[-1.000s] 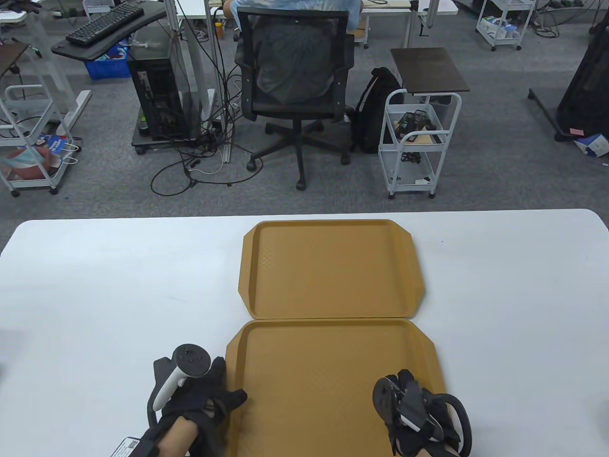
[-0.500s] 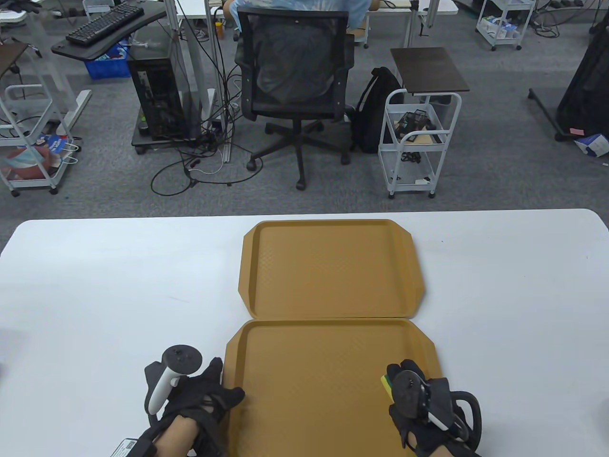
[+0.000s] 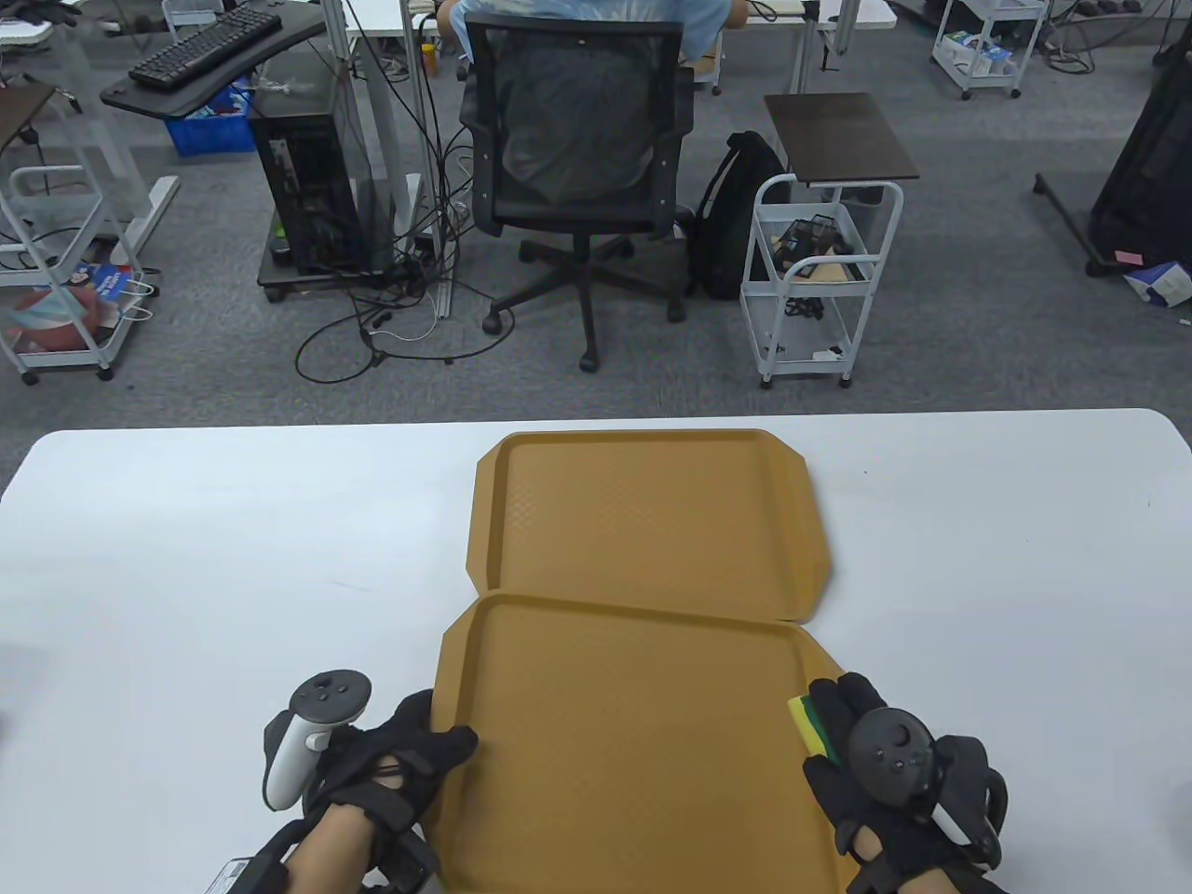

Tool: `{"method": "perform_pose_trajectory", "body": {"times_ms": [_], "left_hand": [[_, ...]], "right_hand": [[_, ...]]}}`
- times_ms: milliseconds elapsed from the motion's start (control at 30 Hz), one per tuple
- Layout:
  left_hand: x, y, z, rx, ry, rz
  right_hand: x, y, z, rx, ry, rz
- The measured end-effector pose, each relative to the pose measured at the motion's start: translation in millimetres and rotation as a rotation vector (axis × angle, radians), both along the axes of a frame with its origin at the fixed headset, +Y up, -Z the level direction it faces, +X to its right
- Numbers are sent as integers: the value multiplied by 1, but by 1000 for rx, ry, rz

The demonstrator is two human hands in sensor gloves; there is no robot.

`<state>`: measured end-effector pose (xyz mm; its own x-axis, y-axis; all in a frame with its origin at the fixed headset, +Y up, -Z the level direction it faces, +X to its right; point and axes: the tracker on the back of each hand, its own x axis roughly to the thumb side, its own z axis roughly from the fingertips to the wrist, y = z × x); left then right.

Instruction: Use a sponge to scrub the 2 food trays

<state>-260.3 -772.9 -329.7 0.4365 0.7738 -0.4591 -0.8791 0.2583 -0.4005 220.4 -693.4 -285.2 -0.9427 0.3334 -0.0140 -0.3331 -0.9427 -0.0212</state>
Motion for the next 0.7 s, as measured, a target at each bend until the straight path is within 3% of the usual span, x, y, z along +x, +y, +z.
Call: {"method": "perform_pose_trajectory", "body": {"times_ms": [200,367,533,700], "left_hand": [[-6,19,6,9,92,134],[-19,40,-4,38,159,187],[-17,48,-39,43,229,244],[3,28,-93,10,300,290]], "right_hand": [[2,8,4,22,10,-44],[7,19,9,53,12,-99],[11,22,11,65,9,-119],[14,21,10,63,3,-117]]}}
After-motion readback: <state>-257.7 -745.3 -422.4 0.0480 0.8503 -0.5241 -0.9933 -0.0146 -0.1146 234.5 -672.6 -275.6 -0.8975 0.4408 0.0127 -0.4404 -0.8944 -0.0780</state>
